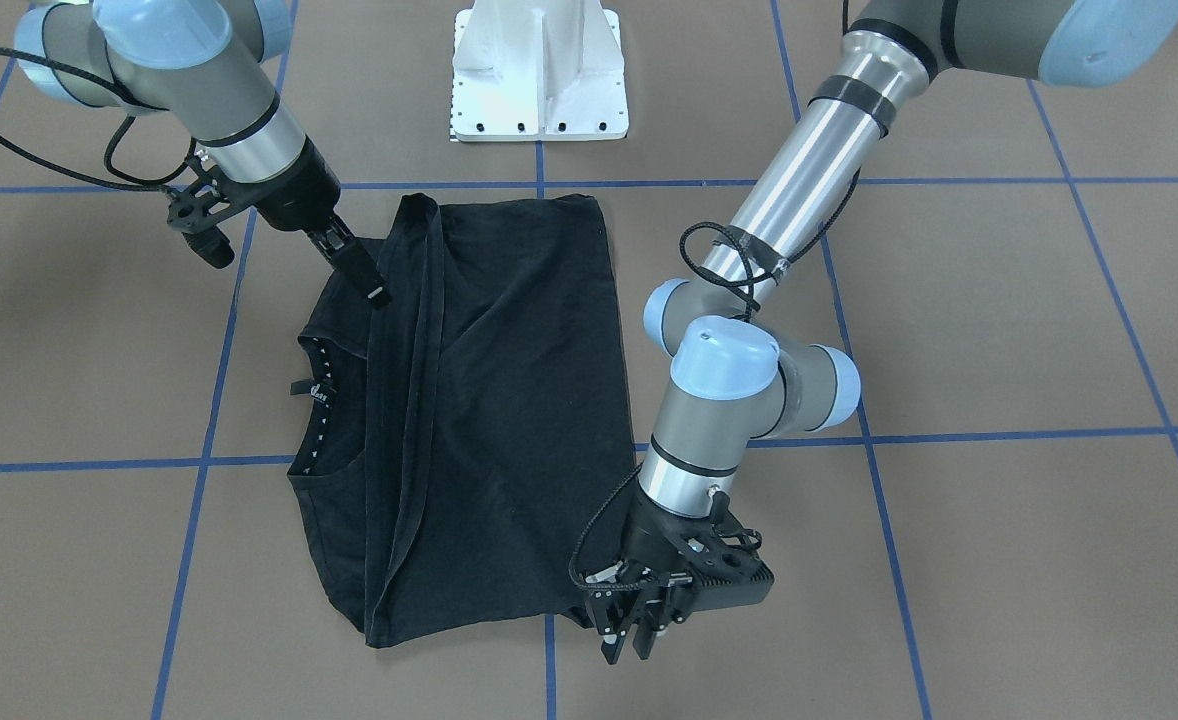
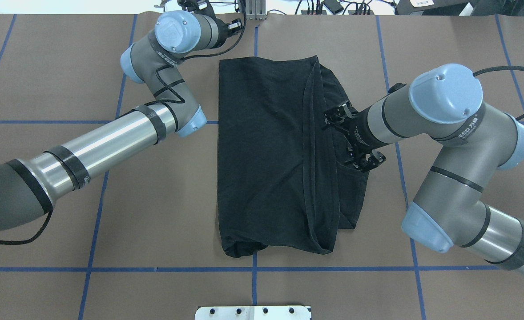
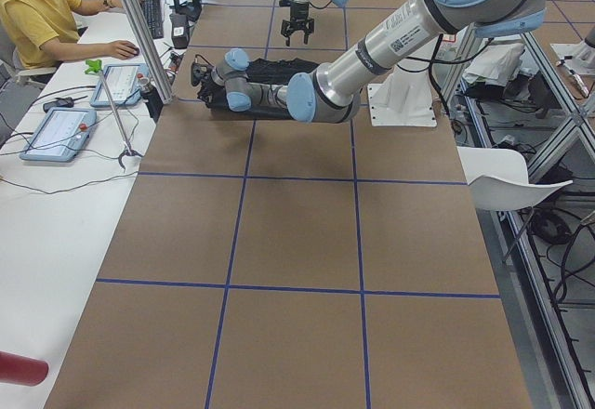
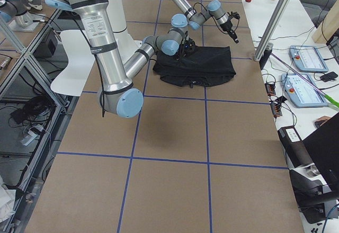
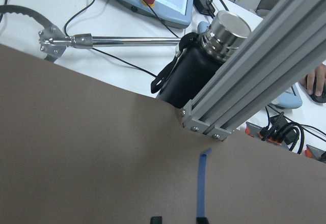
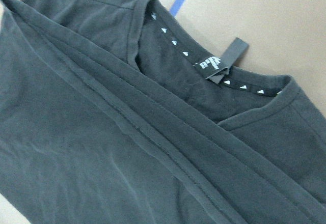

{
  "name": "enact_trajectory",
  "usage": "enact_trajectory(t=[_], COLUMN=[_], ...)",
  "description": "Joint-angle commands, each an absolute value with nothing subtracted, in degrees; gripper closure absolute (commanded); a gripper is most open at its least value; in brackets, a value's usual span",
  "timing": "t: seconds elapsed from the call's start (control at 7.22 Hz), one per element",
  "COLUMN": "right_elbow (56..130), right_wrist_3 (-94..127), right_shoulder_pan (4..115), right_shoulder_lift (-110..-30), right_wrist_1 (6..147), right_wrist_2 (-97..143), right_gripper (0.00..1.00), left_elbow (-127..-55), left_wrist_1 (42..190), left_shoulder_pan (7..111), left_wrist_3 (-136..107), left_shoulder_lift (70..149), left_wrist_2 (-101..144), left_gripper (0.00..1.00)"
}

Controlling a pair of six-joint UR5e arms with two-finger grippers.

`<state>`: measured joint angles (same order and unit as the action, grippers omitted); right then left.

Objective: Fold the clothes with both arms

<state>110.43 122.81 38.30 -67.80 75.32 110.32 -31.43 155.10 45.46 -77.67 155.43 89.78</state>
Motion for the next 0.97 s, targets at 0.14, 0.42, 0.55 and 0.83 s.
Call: enact_trajectory(t=[0.14, 0.42, 0.55, 0.83], right_elbow=[110.0, 111.0, 111.7, 112.5], right_wrist_3=[122.5, 104.1, 92.6, 76.6], right_shoulder_pan=[31.4, 20.5, 19.2, 16.9], right_shoulder_lift=[-62.9, -61.1, -59.8, -57.8], right_wrist_1=[78.5, 92.3, 98.5, 110.9], right_wrist_2=[102.4, 92.5, 92.5, 92.2], right_gripper=[0.0, 0.0, 0.0, 0.11], left_elbow=[-49.1, -61.4, -64.0, -70.6], left_wrist_1=[148.8, 147.1, 147.1, 147.1], left_shoulder_pan=[47.7, 47.8, 47.9, 47.9], left_wrist_3=[-75.7, -74.1, -74.1, -74.1], left_shoulder_lift=[145.5, 134.4, 132.4, 125.4], left_wrist_2=[90.2, 93.5, 93.9, 95.8], left_gripper=[0.0, 0.0, 0.0, 0.0])
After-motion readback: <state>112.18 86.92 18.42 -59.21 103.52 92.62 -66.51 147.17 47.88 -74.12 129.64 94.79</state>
